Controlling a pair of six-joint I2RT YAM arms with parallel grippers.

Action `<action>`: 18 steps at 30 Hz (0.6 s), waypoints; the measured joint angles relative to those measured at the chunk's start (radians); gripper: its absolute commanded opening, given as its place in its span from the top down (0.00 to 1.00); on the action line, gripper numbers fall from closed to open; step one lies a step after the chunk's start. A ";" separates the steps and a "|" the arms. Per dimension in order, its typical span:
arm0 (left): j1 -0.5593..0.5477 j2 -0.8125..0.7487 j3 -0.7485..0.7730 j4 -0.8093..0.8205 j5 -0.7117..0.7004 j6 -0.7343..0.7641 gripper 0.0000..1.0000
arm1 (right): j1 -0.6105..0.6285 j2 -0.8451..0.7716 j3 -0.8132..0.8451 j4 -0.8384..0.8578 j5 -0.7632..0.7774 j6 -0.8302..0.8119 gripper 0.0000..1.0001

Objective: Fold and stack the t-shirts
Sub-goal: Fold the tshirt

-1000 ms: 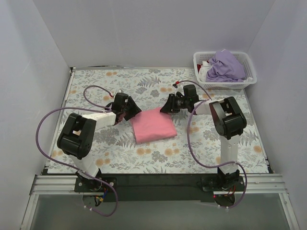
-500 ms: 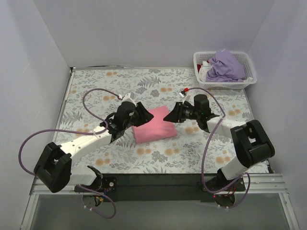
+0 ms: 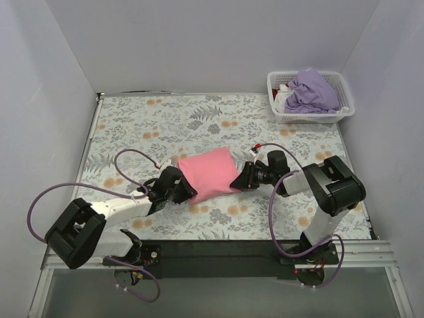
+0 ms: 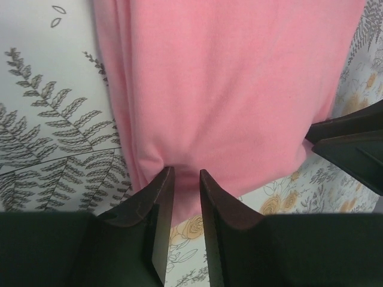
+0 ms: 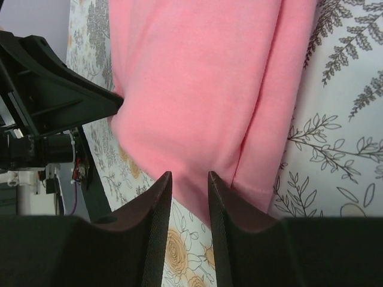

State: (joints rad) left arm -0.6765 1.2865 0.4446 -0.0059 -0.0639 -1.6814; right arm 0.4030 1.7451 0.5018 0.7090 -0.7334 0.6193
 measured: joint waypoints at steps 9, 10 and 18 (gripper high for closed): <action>0.000 -0.236 -0.014 -0.175 -0.072 -0.001 0.52 | 0.053 -0.204 -0.002 -0.026 0.012 0.077 0.60; 0.000 -0.255 -0.010 -0.190 -0.083 -0.001 0.51 | 0.076 -0.217 0.015 -0.025 0.012 0.092 0.59; 0.000 -0.395 0.046 -0.326 -0.212 -0.003 0.51 | 0.293 -0.179 0.158 0.054 0.067 0.205 0.56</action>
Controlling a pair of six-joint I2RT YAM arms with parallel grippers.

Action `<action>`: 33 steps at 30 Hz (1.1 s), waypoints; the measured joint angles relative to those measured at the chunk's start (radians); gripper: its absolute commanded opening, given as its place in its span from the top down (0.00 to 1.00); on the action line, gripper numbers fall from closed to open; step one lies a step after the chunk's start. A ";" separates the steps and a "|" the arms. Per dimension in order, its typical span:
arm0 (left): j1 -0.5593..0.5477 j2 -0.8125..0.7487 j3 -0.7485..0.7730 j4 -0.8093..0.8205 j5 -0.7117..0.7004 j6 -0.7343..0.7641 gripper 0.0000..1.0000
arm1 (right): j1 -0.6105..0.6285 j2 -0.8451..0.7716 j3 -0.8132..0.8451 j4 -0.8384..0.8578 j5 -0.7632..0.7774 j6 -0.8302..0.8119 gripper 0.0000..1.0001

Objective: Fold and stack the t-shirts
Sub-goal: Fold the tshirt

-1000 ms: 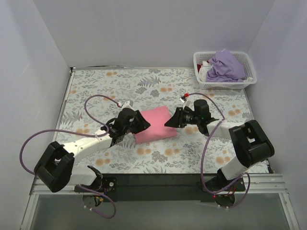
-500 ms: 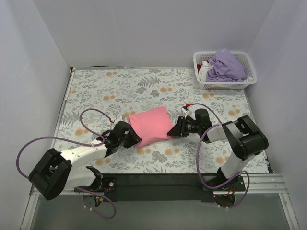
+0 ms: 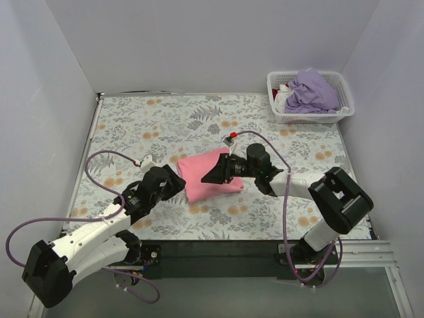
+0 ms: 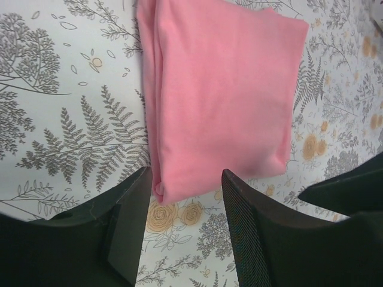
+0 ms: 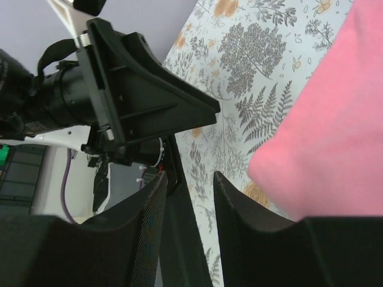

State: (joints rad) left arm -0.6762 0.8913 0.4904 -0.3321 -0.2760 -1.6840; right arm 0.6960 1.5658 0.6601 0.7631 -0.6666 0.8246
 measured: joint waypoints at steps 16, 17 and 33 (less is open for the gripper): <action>0.000 -0.013 -0.019 -0.055 0.005 -0.011 0.48 | 0.025 0.490 0.021 0.361 0.006 0.219 0.59; 0.000 0.000 -0.019 -0.043 0.017 -0.011 0.48 | 0.026 0.479 0.018 0.351 0.011 0.214 0.58; 0.000 0.305 0.001 0.174 0.175 -0.009 0.78 | -0.096 0.139 -0.120 0.166 0.044 0.029 0.59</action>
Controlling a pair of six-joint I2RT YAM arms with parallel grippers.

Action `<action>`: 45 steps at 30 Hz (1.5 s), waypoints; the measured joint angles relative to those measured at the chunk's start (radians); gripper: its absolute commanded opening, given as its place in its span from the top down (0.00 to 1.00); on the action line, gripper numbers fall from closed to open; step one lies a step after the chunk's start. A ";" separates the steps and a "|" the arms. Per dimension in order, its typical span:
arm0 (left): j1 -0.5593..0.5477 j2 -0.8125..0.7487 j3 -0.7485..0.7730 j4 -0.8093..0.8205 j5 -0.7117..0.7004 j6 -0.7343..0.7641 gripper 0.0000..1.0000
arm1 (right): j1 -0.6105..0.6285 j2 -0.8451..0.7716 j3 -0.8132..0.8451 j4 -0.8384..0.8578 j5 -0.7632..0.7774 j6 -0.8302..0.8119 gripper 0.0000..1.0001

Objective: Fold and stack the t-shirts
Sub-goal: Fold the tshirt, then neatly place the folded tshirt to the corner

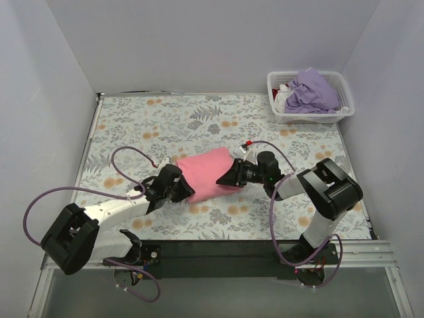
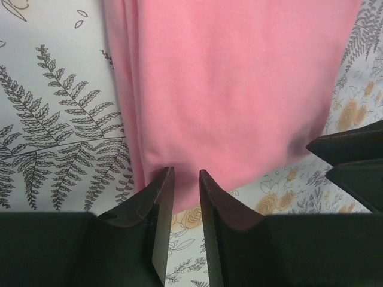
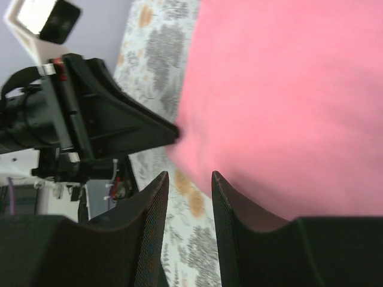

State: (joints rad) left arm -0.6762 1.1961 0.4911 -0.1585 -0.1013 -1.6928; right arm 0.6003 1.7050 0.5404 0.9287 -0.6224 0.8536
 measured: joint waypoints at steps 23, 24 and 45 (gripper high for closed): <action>0.000 -0.214 0.201 -0.248 -0.288 0.166 0.36 | -0.054 -0.157 0.206 -0.711 0.258 -0.446 0.45; 0.000 -0.212 0.225 -0.260 -0.325 0.206 0.35 | -0.052 -0.160 0.226 -0.767 0.295 -0.470 0.45; 0.001 -0.212 0.218 -0.266 -0.573 0.454 0.35 | -0.034 0.008 0.405 -1.054 0.365 -0.581 0.44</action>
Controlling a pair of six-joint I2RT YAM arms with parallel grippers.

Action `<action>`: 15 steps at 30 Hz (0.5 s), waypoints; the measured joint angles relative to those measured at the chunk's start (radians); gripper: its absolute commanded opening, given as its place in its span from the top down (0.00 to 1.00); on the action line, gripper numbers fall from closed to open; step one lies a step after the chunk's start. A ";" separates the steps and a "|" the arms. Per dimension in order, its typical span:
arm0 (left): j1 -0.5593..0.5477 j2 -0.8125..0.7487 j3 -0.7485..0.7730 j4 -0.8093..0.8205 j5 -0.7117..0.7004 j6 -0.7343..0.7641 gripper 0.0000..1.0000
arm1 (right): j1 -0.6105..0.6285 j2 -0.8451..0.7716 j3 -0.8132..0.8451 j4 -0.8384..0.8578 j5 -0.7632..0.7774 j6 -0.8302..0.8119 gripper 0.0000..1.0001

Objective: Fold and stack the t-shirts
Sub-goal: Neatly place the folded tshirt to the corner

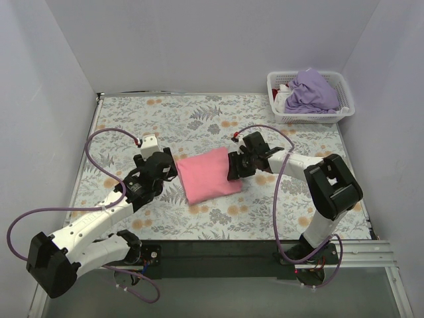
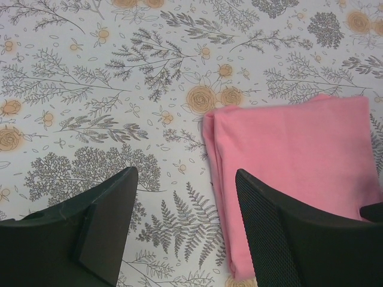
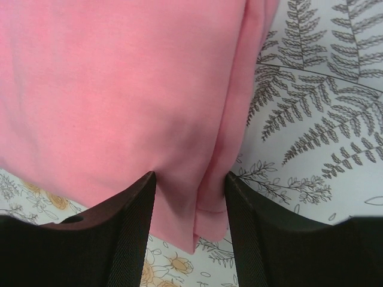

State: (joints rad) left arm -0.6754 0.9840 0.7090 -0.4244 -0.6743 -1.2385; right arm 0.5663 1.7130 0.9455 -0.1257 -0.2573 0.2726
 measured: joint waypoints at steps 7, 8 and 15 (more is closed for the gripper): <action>0.012 0.000 0.000 0.007 0.000 0.010 0.35 | 0.006 0.018 0.014 -0.001 -0.019 -0.004 0.53; 0.014 0.000 0.000 0.007 0.000 0.011 0.35 | 0.006 0.020 0.016 -0.003 -0.018 -0.008 0.58; 0.032 -0.002 -0.001 0.007 0.000 0.020 0.35 | 0.006 0.042 0.040 -0.040 0.002 -0.028 0.90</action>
State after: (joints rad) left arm -0.6434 0.9817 0.7078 -0.4175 -0.6739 -1.2186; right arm 0.5728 1.7554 0.9852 -0.1654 -0.2558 0.2447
